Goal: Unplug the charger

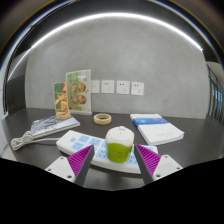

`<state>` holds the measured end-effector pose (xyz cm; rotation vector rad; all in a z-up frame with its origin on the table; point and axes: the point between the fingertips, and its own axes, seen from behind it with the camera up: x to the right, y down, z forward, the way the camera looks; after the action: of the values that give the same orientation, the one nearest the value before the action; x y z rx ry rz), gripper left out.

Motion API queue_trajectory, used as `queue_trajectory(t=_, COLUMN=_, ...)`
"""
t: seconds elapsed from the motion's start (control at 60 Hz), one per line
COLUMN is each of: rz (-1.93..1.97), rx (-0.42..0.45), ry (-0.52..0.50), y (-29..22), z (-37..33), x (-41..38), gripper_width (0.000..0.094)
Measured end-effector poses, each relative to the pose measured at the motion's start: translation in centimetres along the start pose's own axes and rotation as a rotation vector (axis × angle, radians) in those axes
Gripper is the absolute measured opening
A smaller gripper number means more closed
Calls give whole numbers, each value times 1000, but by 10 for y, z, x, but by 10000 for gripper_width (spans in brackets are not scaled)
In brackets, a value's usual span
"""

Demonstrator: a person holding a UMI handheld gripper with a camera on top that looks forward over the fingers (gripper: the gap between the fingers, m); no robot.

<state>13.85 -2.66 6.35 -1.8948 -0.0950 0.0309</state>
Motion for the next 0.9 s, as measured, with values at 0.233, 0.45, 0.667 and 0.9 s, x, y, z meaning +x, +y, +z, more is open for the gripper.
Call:
queue_trajectory(t=0.233, rz=25, rx=28, ry=46, y=-12, z=43, x=13, gripper_width=509)
queue_trajectory(t=0.45, rz=42, rx=45, ry=89, y=-13, z=42, x=17, gripper_width=348)
queue_trajectory(t=0.667, rz=-10, rx=260, ry=226, y=-121, z=-9, x=35, gripper_width=344)
queue_trajectory(t=0.9, rz=-72, rx=315, ry=356, y=-183, z=-47, x=64, gripper_width=341)
